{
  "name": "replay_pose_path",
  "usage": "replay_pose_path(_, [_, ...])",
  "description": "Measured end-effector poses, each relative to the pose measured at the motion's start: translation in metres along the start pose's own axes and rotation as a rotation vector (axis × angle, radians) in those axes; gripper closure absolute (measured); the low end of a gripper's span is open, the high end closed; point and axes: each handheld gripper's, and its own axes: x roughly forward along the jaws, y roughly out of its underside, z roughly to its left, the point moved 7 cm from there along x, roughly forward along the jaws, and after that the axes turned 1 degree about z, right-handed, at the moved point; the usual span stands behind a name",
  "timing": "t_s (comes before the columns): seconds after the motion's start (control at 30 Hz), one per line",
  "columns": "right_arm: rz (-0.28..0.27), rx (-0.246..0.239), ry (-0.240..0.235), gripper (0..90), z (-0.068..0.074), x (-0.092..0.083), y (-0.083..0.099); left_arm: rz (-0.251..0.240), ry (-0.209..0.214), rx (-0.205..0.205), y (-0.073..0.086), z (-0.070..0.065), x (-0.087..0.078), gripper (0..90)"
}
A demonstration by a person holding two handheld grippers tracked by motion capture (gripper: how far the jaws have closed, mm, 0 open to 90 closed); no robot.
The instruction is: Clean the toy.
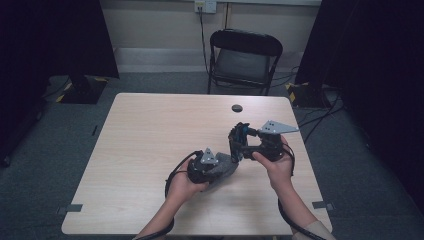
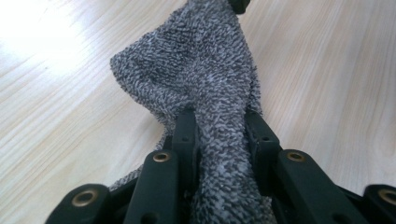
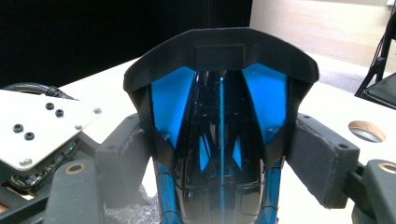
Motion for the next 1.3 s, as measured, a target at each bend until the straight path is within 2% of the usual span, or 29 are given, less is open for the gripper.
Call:
replay_pose_path(0.2, [0.002, 0.005, -0.007, 25.6, 0.000, 0.001, 0.004, -0.018, -0.017, -0.027, 0.005, 0.009, -0.007, 70.3])
replay_pose_path(0.27, [0.008, 0.004, -0.011, 25.5, 0.001, 0.002, 0.006, -0.027, -0.033, -0.039, 0.006, 0.014, -0.012, 70.3])
replay_pose_path(0.3, [0.009, 0.006, -0.014, 25.6, 0.001, 0.002, 0.007, -0.043, -0.056, -0.057, 0.007, 0.022, -0.019, 70.3])
replay_pose_path(0.33, [0.009, 0.006, -0.014, 25.6, 0.001, 0.002, 0.007, -0.043, -0.056, -0.057, 0.007, 0.022, -0.019, 70.3])
replay_pose_path(0.57, [0.051, 0.012, -0.042, 25.6, 0.008, 0.007, 0.033, -0.067, -0.123, -0.097, 0.014, 0.045, -0.041, 70.3])
replay_pose_path(0.77, [0.102, 0.012, -0.063, 25.5, 0.013, 0.013, 0.052, -0.067, -0.191, -0.111, 0.022, 0.061, -0.056, 70.2])
replay_pose_path(0.9, [0.144, -0.006, -0.070, 25.6, 0.015, 0.018, 0.056, -0.064, -0.216, -0.123, 0.027, 0.068, -0.061, 70.2])
replay_pose_path(1.03, [0.164, -0.017, -0.075, 25.6, 0.017, 0.023, 0.055, -0.052, -0.238, -0.119, 0.032, 0.074, -0.066, 70.2])
replay_pose_path(1.23, [0.207, -0.041, -0.076, 25.6, 0.021, 0.038, 0.053, -0.063, -0.268, -0.127, 0.040, 0.080, -0.073, 70.2])
replay_pose_path(1.3, [0.218, -0.052, -0.080, 25.6, 0.025, 0.044, 0.054, -0.074, -0.264, -0.138, 0.043, 0.081, -0.074, 70.2])
